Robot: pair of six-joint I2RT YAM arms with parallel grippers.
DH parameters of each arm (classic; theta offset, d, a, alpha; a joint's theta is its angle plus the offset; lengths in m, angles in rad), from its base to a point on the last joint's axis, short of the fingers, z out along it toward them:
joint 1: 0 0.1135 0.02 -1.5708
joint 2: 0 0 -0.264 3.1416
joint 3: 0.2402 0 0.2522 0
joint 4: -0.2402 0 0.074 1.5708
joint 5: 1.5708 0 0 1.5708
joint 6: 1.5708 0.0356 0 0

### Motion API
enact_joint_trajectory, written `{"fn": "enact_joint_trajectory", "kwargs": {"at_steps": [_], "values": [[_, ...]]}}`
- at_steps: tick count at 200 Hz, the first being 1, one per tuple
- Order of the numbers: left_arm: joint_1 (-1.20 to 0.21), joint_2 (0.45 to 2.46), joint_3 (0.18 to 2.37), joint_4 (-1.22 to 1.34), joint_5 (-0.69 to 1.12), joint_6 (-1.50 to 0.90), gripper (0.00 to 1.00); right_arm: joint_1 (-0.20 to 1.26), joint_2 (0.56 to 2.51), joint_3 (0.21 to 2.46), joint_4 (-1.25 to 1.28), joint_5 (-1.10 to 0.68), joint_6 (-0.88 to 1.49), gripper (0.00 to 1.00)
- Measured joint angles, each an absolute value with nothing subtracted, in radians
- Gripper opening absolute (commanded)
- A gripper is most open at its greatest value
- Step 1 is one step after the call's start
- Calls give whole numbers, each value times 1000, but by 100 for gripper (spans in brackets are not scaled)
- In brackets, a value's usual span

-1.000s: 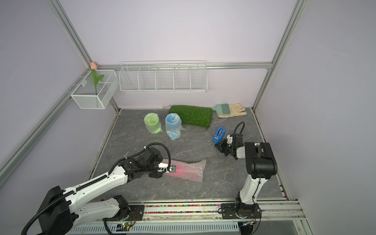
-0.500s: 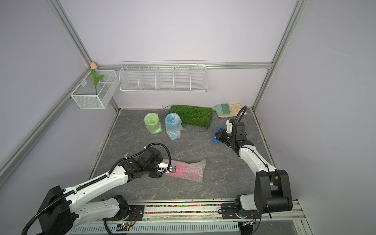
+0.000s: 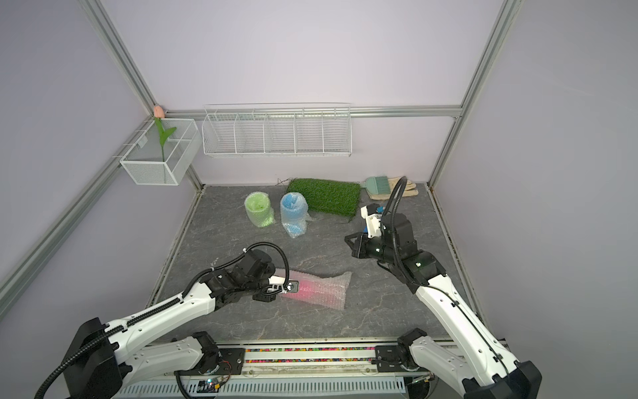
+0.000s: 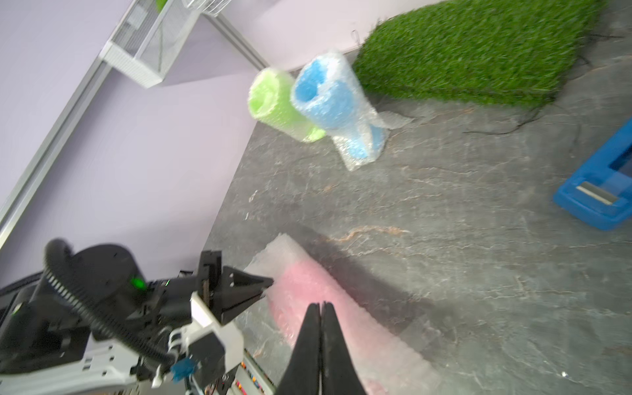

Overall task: Wrap wine glasses in bubble wrap
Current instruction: Tear off the tape using the Tape Cutter, then stick the tape on the bubble wrap.

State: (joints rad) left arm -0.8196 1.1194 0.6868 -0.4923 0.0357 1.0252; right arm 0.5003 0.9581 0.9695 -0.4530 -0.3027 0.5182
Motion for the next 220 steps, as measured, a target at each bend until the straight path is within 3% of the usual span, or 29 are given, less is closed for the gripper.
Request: {"fn": "enact_joint_trajectory", "kwargs": {"at_steps": [85,176,220], "values": [[-820,1095,669,-469,61,1026,0,989,890,910,-443,-131,614,7],[-820,1083,662,-468,77,1026,0,1031,1167,797,-165,-88,599,7],[-820,1077,659,-467,77,1026,0,1031,1211,797,-118,-2,525,6]]}}
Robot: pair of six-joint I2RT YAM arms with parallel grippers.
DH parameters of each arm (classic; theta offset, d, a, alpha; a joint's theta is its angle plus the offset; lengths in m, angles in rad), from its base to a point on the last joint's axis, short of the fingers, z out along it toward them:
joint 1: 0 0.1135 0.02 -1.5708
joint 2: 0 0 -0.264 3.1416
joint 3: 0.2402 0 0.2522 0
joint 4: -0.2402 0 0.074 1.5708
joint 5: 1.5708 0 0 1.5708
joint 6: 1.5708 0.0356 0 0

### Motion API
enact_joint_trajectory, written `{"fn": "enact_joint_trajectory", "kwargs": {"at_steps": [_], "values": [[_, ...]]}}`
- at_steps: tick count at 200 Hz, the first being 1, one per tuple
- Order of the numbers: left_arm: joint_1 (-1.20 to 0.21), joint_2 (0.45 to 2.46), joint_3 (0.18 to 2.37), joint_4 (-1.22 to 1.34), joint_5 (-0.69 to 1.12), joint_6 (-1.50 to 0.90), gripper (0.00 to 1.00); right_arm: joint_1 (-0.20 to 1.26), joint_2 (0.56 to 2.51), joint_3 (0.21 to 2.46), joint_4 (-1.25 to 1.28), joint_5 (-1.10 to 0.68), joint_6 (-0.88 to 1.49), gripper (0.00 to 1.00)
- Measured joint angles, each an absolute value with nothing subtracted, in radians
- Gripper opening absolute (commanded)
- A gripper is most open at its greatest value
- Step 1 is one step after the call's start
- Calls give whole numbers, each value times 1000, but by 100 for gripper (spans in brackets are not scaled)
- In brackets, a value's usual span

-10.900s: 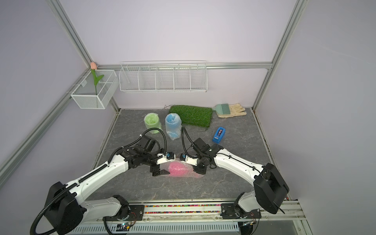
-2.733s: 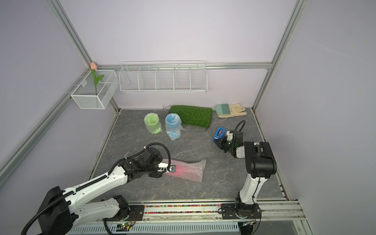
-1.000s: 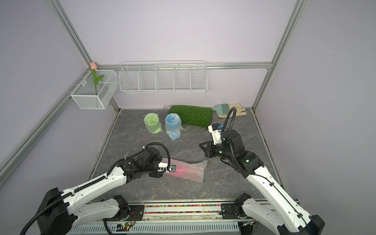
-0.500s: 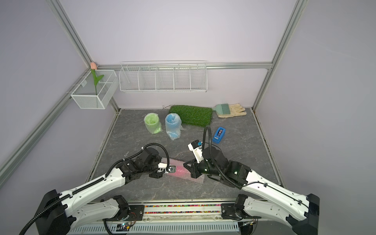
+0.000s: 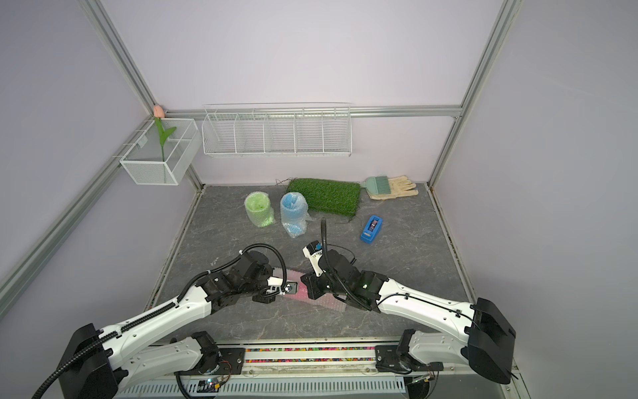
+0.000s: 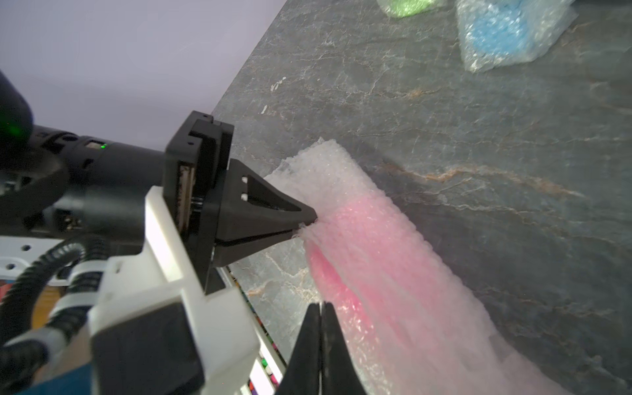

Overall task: Wrap wine glasses in bubble wrap
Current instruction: Stick the tape on the bubble wrap.

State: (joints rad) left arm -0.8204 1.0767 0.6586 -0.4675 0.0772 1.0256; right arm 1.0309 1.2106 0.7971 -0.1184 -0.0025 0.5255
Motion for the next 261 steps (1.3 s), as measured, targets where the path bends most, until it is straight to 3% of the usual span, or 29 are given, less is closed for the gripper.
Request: {"fn": "enact_joint_trajectory", "kwargs": {"at_steps": [122,206,261], "values": [[-820,1077,657,-469,84,1026,0,894,1296,757,-49,56,411,7],[-832,1077,657,-485,84,1025,0,855,1540,826,-227,-47,430,7],[-833,1077,650,-495,72,1025,0,852,1592,956,-558,36,467,28]]}}
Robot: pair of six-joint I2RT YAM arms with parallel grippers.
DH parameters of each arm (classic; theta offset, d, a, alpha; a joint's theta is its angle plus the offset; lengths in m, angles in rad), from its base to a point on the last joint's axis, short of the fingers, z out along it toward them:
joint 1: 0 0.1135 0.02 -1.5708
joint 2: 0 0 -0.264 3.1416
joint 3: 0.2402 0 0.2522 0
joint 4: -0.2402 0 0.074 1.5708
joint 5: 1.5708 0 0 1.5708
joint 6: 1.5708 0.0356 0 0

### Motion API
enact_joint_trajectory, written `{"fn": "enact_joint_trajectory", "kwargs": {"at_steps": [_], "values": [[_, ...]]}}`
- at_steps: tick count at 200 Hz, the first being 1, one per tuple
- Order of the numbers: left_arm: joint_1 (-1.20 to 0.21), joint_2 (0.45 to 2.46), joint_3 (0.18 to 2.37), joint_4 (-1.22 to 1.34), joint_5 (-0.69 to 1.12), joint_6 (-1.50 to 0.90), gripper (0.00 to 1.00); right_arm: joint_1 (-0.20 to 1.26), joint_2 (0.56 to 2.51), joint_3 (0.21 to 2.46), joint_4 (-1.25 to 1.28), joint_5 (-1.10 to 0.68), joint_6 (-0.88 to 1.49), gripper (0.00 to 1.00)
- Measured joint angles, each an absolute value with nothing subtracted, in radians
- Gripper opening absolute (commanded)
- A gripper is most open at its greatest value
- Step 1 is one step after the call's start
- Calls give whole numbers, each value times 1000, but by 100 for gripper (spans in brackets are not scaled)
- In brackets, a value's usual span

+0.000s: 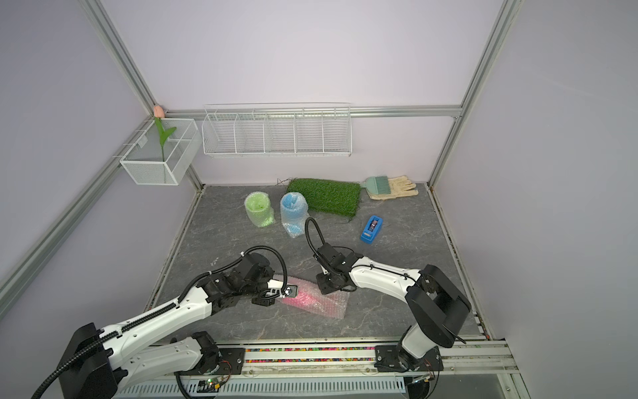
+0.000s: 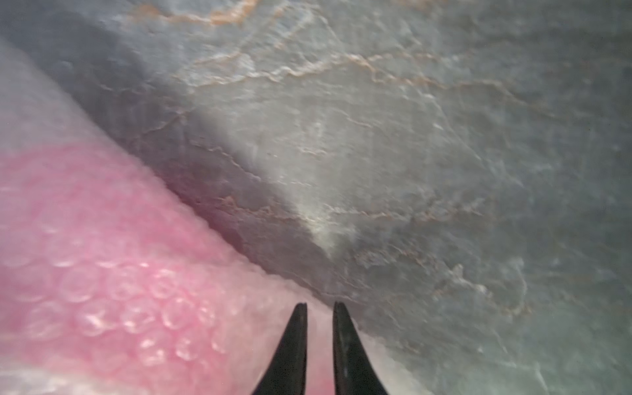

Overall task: Wrap wine glasses in bubble wrap
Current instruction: Stick the tape on the bubble wrap, then pick up the bubble wrap from the center of the board.

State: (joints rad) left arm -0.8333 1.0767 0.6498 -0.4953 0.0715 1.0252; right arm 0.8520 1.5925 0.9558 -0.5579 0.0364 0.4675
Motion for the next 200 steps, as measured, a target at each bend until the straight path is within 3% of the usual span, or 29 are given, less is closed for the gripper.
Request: {"fn": "enact_joint_trajectory", "kwargs": {"at_steps": [15,58,78,118,167,200], "values": [[-833,1077,649,-497,68,1025,0,851,1613,995,-658,68,471,38],[-833,1075,649,-499,65,1026,0,835,1609,1090,-942,173,471,47],[-833,1069,648,-499,63,1026,0,829,1573,1150,-1032,205,450,58],[-833,1061,648,-499,60,1026,0,829,1431,1184,-1011,9,309,80],[-833,1048,648,-499,57,1026,0,880,1505,1184,-896,-194,150,80],[-833,1044,648,-499,57,1026,0,881,1621,1184,-870,-234,89,68]]}}
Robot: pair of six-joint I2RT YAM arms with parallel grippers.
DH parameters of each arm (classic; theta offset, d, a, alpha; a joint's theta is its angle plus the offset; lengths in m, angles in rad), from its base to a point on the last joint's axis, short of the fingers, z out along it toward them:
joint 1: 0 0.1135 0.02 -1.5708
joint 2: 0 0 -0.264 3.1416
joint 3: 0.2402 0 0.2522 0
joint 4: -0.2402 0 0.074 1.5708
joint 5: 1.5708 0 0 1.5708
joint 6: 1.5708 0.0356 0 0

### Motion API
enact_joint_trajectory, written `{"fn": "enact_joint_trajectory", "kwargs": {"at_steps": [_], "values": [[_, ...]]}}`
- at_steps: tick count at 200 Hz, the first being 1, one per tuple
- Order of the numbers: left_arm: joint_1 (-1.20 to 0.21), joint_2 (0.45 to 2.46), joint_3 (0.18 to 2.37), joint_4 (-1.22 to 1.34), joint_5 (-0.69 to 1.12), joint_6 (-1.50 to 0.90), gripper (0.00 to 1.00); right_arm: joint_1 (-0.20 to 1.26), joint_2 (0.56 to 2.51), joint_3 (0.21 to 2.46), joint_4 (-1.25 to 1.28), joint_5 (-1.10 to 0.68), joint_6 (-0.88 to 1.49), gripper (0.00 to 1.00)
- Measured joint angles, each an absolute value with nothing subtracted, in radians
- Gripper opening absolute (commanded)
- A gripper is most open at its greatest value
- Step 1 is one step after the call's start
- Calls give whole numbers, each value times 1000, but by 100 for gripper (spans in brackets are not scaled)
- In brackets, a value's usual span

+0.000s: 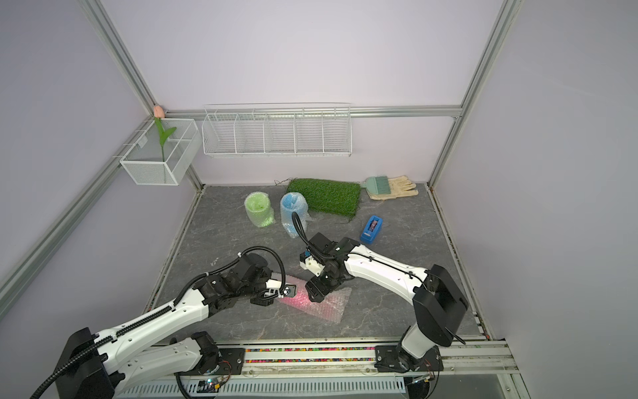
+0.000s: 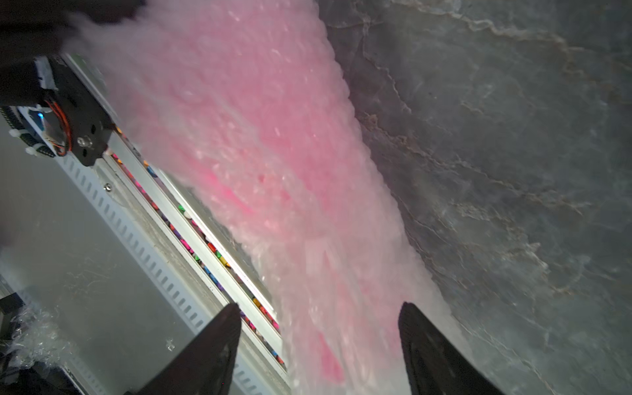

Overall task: Wrap wine glasses in bubble wrap
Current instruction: Pick up the bubble wrap from the center of the board.

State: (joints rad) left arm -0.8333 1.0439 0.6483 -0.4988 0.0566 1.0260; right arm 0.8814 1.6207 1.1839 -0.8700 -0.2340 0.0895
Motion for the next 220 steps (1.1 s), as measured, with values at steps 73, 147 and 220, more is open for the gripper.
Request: {"fn": "enact_joint_trajectory", "kwargs": {"at_steps": [73,147,220], "values": [[-833,1043,648,-498,57,1026,0,882,1648,1184,-866,-249,25,24],[-833,923,659,-503,28,1016,51,882,1546,1117,-798,-237,22,9],[-833,560,750,-568,34,955,77,881,1188,926,-596,-136,-72,7]]}}
